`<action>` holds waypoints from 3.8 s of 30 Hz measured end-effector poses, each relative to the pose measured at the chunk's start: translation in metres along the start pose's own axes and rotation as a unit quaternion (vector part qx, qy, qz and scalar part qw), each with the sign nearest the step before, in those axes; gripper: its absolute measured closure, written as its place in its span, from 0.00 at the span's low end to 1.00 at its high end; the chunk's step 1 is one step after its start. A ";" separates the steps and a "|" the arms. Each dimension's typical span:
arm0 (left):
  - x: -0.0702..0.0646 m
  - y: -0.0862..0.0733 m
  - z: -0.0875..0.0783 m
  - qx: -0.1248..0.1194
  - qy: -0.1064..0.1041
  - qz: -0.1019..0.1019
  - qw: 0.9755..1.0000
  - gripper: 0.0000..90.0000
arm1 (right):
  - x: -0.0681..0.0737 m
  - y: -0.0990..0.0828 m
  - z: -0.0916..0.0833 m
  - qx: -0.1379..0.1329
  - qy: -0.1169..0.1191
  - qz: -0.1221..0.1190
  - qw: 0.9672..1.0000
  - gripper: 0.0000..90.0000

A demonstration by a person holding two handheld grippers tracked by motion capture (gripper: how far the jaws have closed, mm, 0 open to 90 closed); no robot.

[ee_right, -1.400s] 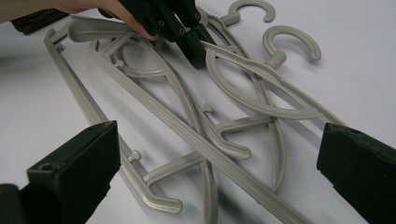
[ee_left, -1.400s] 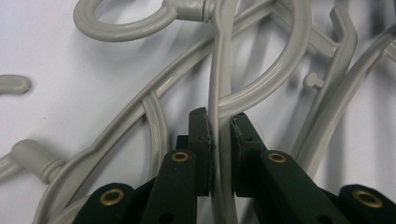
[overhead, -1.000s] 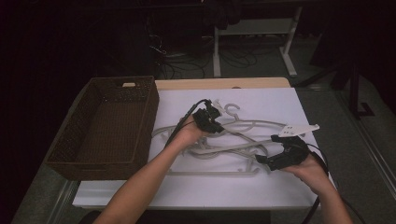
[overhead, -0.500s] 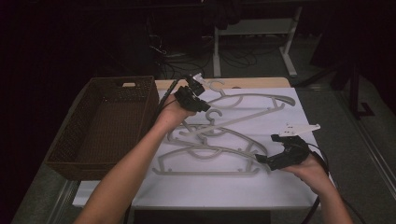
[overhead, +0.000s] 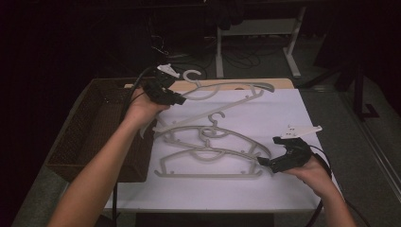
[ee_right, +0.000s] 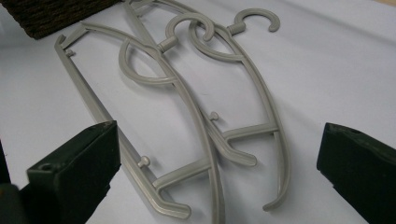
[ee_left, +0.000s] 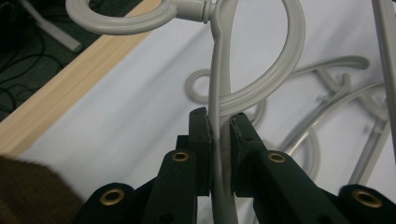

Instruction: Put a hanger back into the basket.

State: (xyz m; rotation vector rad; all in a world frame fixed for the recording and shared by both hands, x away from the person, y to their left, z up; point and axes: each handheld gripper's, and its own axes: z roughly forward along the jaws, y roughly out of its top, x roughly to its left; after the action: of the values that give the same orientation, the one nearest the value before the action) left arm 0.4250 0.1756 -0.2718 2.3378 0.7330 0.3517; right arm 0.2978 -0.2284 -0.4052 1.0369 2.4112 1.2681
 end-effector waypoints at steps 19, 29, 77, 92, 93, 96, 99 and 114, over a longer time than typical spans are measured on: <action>0.072 -0.097 -0.088 -0.030 0.080 -0.080 0.993 0.91 | 0.000 0.000 0.006 0.009 -0.005 0.005 1.000 0.00; 0.100 -0.148 -0.106 -0.014 0.120 -0.114 0.986 0.91 | -0.001 0.000 0.008 0.013 -0.007 0.007 1.000 0.00; 0.143 -0.225 -0.106 -0.010 0.138 -0.206 0.969 0.64 | -0.003 -0.001 0.006 0.014 -0.011 0.015 1.000 0.00; 0.106 -0.181 -0.095 -0.093 0.034 -0.177 0.979 0.42 | -0.002 0.000 0.003 0.010 -0.011 0.011 1.000 0.00; 0.103 -0.176 -0.094 -0.098 0.027 -0.173 0.980 0.41 | -0.001 -0.001 0.002 0.008 -0.011 0.010 1.000 0.00; 0.092 -0.163 -0.089 -0.107 0.008 -0.159 0.981 0.38 | -0.001 -0.001 -0.001 0.004 -0.011 0.011 1.000 0.00; 0.081 -0.151 -0.082 -0.112 -0.008 -0.146 0.983 0.34 | -0.001 -0.001 0.000 0.005 -0.011 0.011 1.000 0.00; 0.024 -0.106 -0.046 -0.145 -0.076 -0.093 0.982 0.31 | -0.003 0.001 0.005 0.008 -0.007 0.009 1.000 0.00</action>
State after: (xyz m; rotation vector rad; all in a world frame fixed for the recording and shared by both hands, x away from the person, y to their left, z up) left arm 0.3815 0.2794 -0.3057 1.9795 0.7640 0.1815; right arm 0.3024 -0.2270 -0.4075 1.0708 2.4108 1.2435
